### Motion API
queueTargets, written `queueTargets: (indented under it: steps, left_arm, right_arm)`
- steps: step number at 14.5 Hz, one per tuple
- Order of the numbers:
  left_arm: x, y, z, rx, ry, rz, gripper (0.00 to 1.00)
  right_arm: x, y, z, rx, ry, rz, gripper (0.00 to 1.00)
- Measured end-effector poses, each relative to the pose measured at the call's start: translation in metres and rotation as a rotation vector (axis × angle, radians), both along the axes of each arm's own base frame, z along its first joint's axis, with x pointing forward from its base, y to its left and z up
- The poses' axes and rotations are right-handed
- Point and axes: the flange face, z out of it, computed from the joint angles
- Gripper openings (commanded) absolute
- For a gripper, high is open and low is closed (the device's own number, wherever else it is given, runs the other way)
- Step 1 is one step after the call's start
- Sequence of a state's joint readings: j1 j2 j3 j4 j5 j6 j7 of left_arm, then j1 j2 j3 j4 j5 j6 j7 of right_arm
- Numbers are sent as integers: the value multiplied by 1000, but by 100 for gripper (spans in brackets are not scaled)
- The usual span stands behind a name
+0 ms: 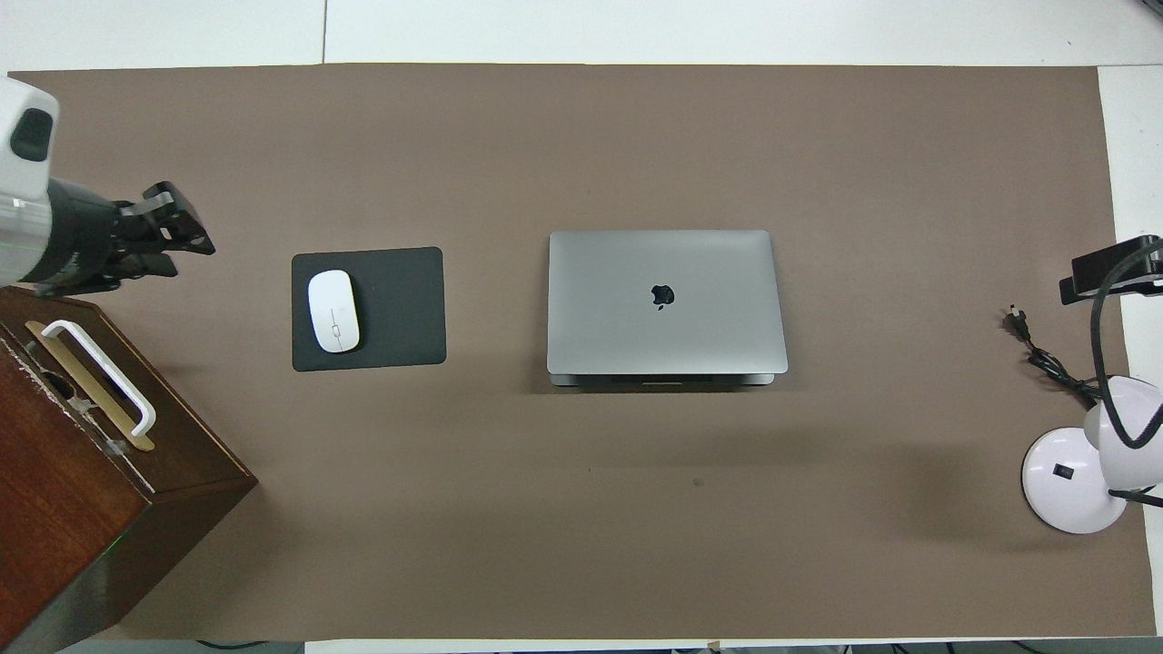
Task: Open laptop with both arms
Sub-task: 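Move the left gripper toward the laptop's near edge while the right gripper approaches, then bring the left and right grippers to the laptop's near front edge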
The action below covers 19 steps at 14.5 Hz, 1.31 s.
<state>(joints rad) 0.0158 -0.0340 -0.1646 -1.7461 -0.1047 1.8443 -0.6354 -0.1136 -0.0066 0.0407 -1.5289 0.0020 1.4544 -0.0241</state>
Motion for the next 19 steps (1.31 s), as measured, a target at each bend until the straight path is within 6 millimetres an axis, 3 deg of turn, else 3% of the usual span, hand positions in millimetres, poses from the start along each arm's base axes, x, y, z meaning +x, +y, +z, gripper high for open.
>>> queueTargets:
  steps: [4,6,7,10,14,19]
  left_arm:
    - [-12,-45,-48,-25,92,214,8]
    - [-20,-55,-67,-17,134,264,7]
    - [-21,-58,-74,-27,142,279,1]
    - [-25,-56,-95,-117,194,338,0]
    - [-41,-57,-144,-201,210,439,0]
    - [-47,-48,-159,-287,258,560,0]
  right_arm:
    - [0,-6,3,-1,-18,2,100]
    - [3,-9,5,0,-51,20,100]
    - [6,-9,4,9,-76,21,100]
    - [16,-8,-7,54,-154,11,100]
    - [25,1,-30,143,-196,-79,100]
    - [25,13,-63,269,-208,-228,100]
